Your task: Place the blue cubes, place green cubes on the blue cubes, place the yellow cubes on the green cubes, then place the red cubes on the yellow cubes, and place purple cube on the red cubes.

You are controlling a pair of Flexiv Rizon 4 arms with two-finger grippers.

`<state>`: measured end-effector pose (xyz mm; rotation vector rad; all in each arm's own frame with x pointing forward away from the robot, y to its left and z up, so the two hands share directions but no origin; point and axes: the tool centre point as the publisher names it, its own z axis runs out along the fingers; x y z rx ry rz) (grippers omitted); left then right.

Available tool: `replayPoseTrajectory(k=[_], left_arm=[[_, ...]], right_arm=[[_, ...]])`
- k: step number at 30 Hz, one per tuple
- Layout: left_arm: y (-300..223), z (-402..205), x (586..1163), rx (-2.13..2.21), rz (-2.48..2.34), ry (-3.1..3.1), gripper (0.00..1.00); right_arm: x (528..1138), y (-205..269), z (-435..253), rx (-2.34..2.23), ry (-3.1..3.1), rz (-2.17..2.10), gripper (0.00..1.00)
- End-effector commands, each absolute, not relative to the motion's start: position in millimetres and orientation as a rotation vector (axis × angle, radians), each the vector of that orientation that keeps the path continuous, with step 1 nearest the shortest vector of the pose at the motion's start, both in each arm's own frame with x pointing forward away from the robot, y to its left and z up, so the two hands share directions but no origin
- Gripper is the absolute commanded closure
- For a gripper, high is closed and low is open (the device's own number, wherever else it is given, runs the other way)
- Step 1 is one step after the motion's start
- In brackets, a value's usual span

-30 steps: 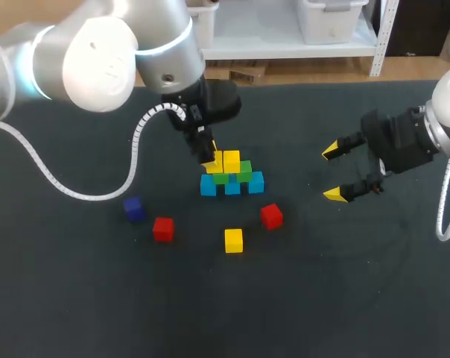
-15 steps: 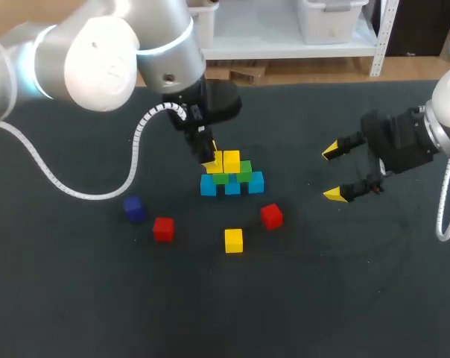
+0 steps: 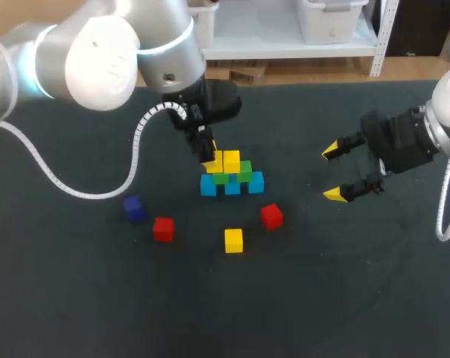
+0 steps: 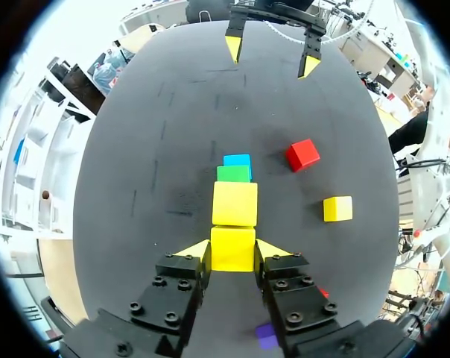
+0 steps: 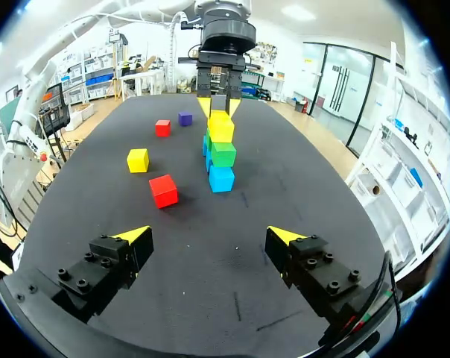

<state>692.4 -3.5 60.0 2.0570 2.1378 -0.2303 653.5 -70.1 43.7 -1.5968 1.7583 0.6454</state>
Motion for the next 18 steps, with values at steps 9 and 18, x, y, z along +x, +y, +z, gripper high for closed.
replayPoseTrajectory(k=[9,18], left_arm=[[-4.0,59.9,694.9,2.065,-0.239,2.136,0.73],[-4.1,60.0,695.4,2.067,-0.239,2.135,0.65]], right_arm=[[653.0,-70.6,43.5,-1.596,1.755,0.645,0.0],[653.0,-70.6,43.5,-1.596,1.755,0.645,0.0]])
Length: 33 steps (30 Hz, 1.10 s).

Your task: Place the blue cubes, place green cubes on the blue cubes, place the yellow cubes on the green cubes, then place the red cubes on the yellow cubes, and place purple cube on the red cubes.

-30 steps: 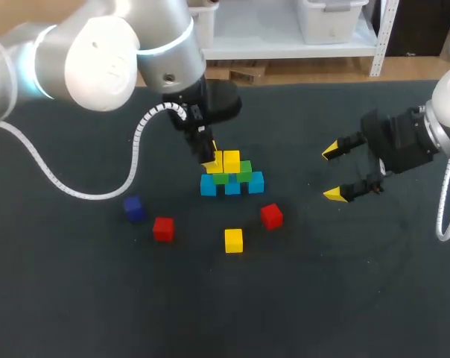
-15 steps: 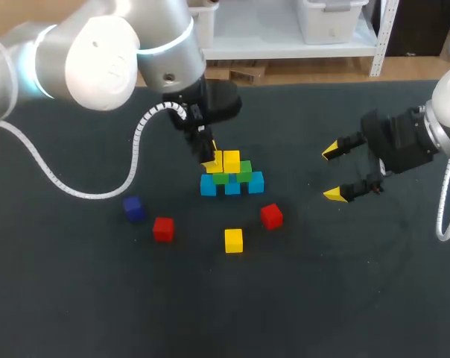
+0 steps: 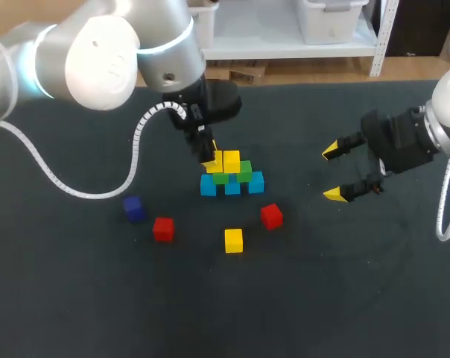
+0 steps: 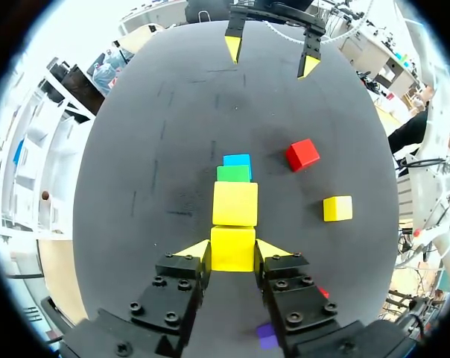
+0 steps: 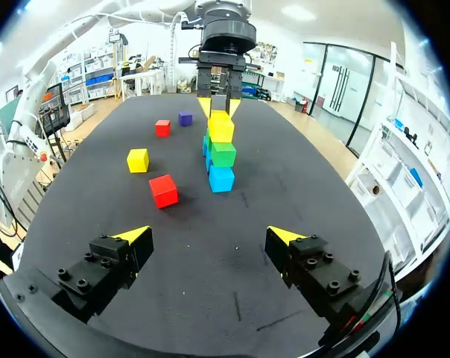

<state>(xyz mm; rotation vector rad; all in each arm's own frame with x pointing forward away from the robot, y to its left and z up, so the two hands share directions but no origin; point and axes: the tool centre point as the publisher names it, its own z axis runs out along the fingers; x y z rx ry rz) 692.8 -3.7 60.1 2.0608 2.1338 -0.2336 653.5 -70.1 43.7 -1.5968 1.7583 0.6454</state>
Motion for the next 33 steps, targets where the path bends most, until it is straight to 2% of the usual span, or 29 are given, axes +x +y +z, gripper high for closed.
replayPoseTrajectory(k=[1,7,15,21,26,29,31,33], left_arm=[[-4,60,695,2.067,-0.24,2.135,0.64],[-4,59,695,2.067,-0.248,2.137,0.55],[-5,59,696,2.067,-0.251,2.135,0.51],[-3,68,693,2.07,-0.257,2.111,0.35],[4,84,685,2.07,-0.249,2.068,0.29],[9,93,679,2.069,-0.237,2.038,0.29],[16,98,676,2.06,-0.235,2.029,0.35],[22,100,674,2.047,-0.229,2.032,0.44]], right_arm=[[653,-71,44,-1.596,1.755,0.645,0.0],[653,-71,44,-1.596,1.755,0.645,0.0],[653,-71,44,-1.596,1.755,0.645,0.0],[653,-71,44,-1.596,1.755,0.645,0.0],[653,-71,44,-1.596,1.755,0.645,0.0],[653,-71,44,-1.596,1.755,0.645,0.0],[653,-71,44,-1.596,1.755,0.645,0.0],[653,-71,44,-1.596,1.755,0.645,0.0]])
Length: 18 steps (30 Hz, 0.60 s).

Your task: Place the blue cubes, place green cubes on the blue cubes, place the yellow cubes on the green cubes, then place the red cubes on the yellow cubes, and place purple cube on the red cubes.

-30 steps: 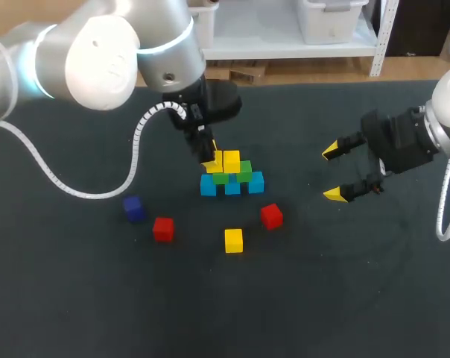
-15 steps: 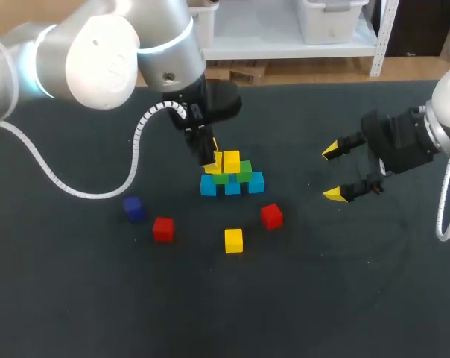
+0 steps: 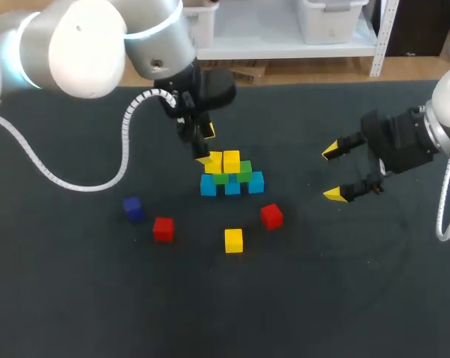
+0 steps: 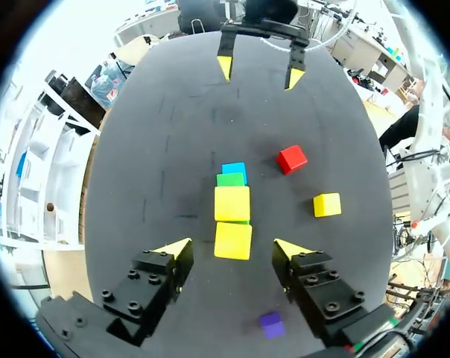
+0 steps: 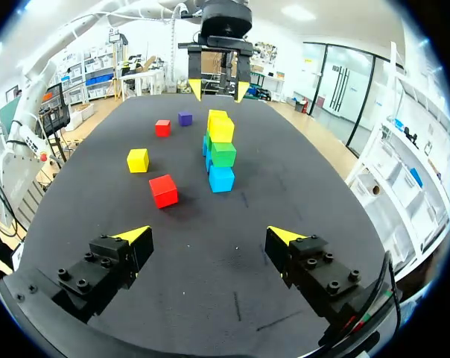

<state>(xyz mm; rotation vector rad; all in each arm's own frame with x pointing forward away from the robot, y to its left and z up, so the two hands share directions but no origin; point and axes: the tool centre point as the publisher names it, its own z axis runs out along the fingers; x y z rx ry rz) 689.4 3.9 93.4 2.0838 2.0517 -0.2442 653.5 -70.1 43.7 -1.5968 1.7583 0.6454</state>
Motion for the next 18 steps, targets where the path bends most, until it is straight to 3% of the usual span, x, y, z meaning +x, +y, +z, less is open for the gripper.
replayPoseTrajectory(k=[1,3,6,18], left_arm=[[24,100,674,2.041,-0.22,2.043,0.53],[29,97,673,2.037,-0.212,2.068,0.66],[34,90,671,2.034,-0.217,2.091,1.0],[25,55,669,2.078,-0.245,2.138,1.0]], right_arm=[[653,-71,44,-1.596,1.755,0.645,0.0],[653,-71,44,-1.596,1.755,0.645,0.0],[653,-71,44,-1.596,1.755,0.645,0.0],[653,-71,44,-1.596,1.755,0.645,0.0]])
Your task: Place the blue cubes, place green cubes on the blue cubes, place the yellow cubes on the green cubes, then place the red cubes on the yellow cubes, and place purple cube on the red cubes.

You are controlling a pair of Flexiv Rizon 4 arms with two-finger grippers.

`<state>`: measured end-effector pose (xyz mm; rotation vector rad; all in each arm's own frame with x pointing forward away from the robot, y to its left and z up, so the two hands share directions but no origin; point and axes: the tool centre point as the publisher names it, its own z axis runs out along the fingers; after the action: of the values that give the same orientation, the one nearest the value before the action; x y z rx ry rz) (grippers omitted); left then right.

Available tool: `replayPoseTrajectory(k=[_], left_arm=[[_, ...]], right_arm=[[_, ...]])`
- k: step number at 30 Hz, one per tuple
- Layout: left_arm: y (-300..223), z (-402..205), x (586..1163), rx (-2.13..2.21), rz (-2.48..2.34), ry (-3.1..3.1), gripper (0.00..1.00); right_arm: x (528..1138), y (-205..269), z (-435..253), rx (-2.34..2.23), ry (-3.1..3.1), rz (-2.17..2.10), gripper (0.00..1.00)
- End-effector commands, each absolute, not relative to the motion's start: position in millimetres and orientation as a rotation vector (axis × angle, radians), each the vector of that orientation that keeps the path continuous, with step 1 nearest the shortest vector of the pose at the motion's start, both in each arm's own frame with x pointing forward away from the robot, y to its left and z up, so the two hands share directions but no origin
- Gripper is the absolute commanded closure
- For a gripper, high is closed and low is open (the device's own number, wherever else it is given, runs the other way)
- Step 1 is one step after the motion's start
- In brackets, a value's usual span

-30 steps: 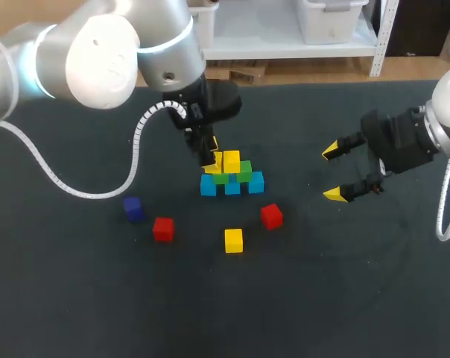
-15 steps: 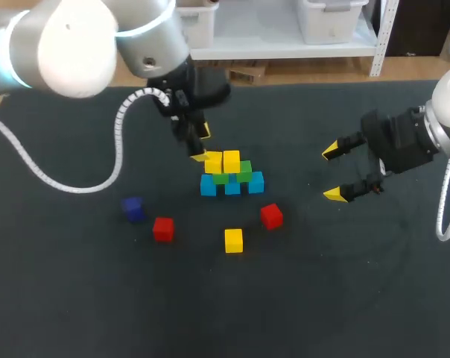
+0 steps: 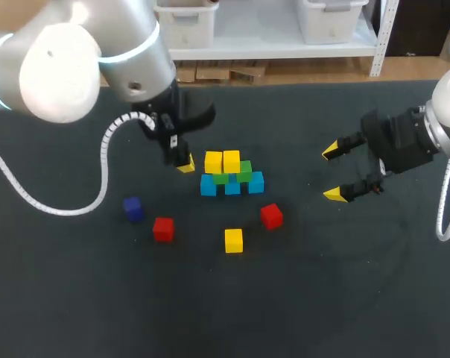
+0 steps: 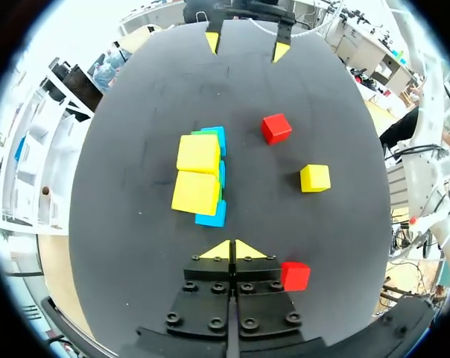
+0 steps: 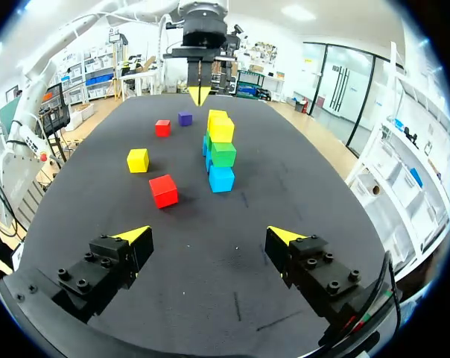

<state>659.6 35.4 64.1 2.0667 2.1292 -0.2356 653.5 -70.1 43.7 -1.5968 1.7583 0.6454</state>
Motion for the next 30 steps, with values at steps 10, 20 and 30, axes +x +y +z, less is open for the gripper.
replayPoseTrajectory(k=[10,20,30], left_arm=[[16.2,51.1,675.8,2.09,-0.255,2.122,1.0],[14.2,50.1,675.9,2.1,-0.259,2.124,1.0],[16.0,49.2,673.0,2.103,-0.259,2.136,1.0]], right_arm=[[653.0,-70.6,43.5,-1.596,1.755,0.645,0.0],[653.0,-70.6,43.5,-1.596,1.755,0.645,0.0],[653.0,-70.6,43.5,-1.596,1.755,0.645,0.0]])
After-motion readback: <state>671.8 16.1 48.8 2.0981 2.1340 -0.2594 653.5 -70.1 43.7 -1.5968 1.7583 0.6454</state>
